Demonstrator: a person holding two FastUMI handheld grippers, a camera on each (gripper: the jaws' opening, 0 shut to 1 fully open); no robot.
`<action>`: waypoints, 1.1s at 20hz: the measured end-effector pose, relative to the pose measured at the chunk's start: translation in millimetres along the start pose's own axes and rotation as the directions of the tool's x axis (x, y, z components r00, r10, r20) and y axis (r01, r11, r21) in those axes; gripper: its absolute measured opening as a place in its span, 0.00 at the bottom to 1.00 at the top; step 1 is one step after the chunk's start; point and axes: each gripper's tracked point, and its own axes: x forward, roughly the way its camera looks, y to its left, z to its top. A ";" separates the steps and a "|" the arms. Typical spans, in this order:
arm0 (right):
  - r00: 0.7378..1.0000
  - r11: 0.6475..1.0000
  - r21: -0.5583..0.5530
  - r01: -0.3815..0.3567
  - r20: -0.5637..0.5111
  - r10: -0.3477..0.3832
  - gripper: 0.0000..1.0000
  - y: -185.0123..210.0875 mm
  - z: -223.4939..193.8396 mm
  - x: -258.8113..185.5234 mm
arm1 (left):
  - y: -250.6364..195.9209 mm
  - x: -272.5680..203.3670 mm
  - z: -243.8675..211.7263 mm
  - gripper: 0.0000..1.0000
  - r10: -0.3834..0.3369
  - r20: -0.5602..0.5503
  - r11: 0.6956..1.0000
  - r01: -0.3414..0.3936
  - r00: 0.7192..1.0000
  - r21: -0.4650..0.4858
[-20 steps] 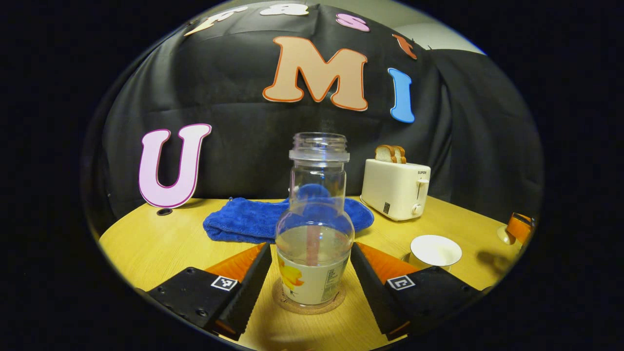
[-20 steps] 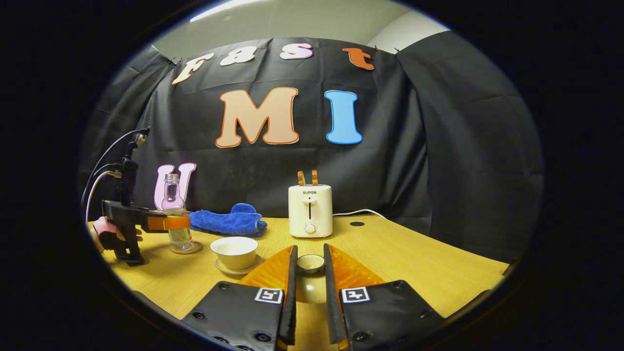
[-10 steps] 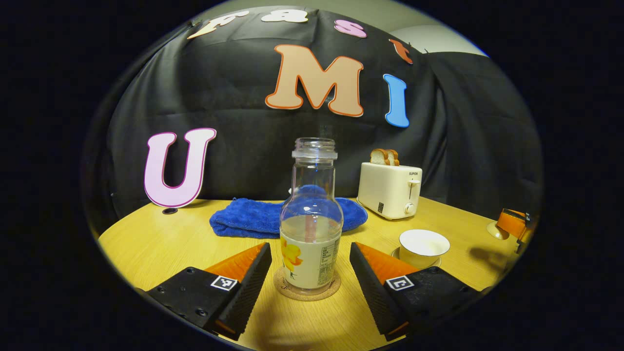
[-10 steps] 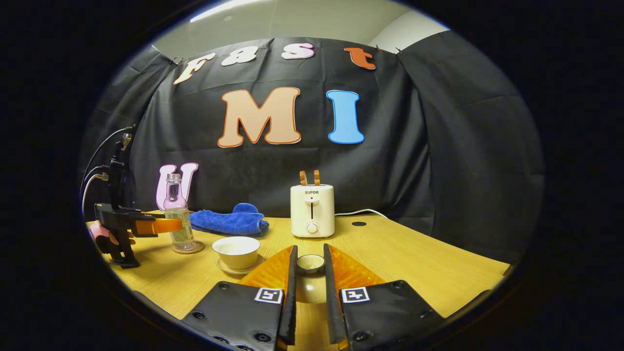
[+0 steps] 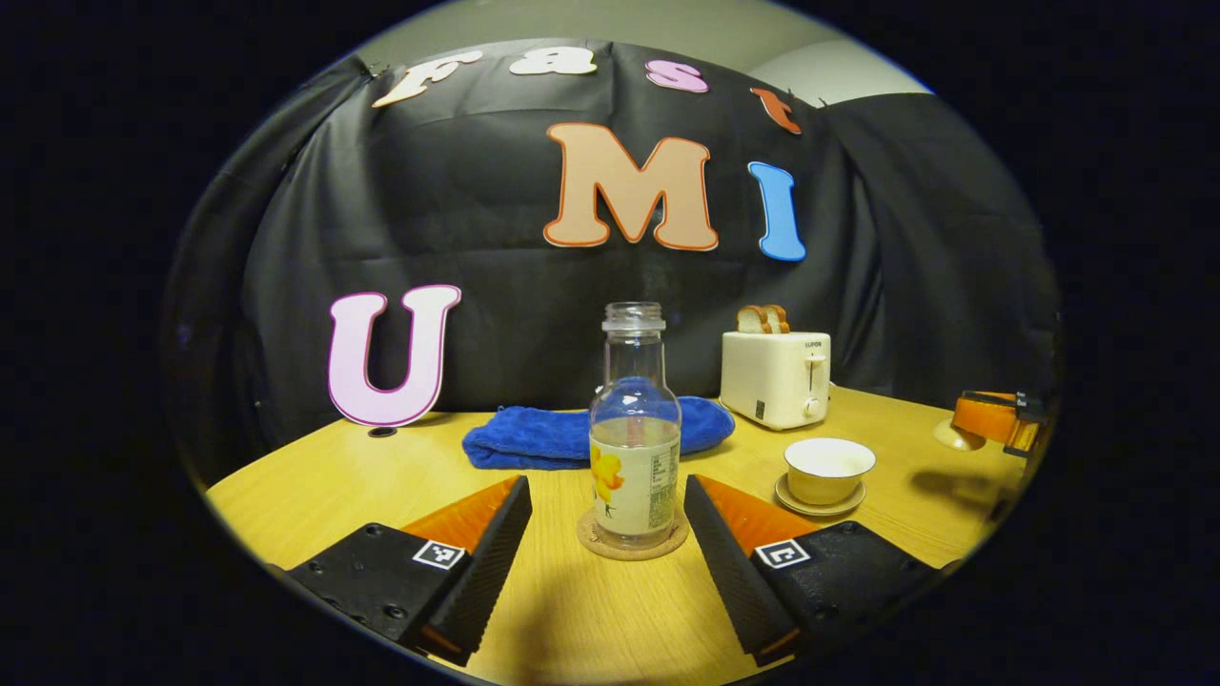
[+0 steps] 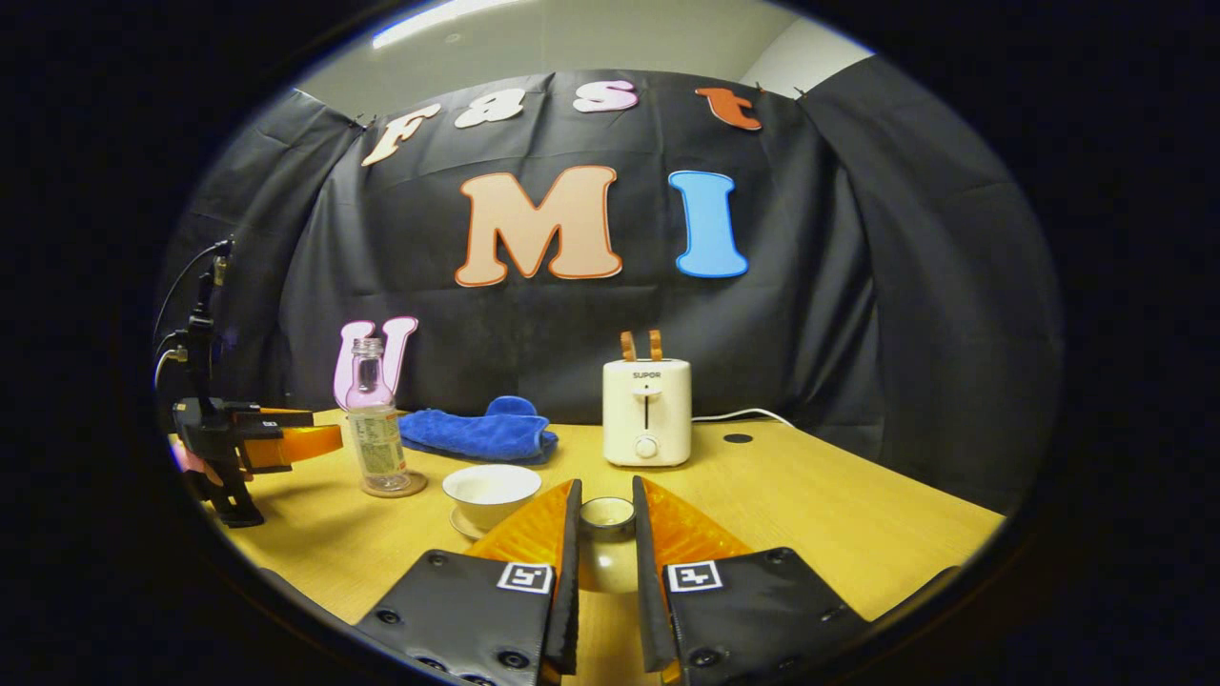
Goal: Open the teacup lid with one hand, grasp the water bottle and pour water into the teacup with the other hand; after pouring, place the water bottle on the coaster and then close the teacup lid.
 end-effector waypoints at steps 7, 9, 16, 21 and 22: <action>0.993 0.993 0.005 -0.119 -0.004 0.119 0.29 47.2 -3.1 43.8 | 18.2 -27.1 3.1 0.94 0.093 0.045 0.996 -0.093 0.995 -0.004; 0.989 0.989 0.006 -0.148 -0.006 0.148 0.29 59.6 -3.9 57.5 | 20.2 -29.2 3.1 0.94 0.100 0.044 0.995 -0.100 0.994 -0.004; 0.962 0.963 0.012 -0.269 -0.038 0.269 0.29 100.1 -9.5 92.8 | 21.9 -30.5 1.0 0.94 0.099 0.047 0.995 -0.099 0.994 -0.005; 0.948 0.953 0.014 -0.304 -0.097 0.304 0.29 107.5 -18.8 97.8 | 21.0 -30.7 0.8 0.94 0.096 0.050 0.995 -0.095 0.994 -0.004; 0.946 0.952 0.014 -0.305 -0.106 0.305 0.29 107.7 -20.4 98.7 | 20.5 -30.6 1.5 0.94 0.093 0.051 0.996 -0.093 0.994 -0.005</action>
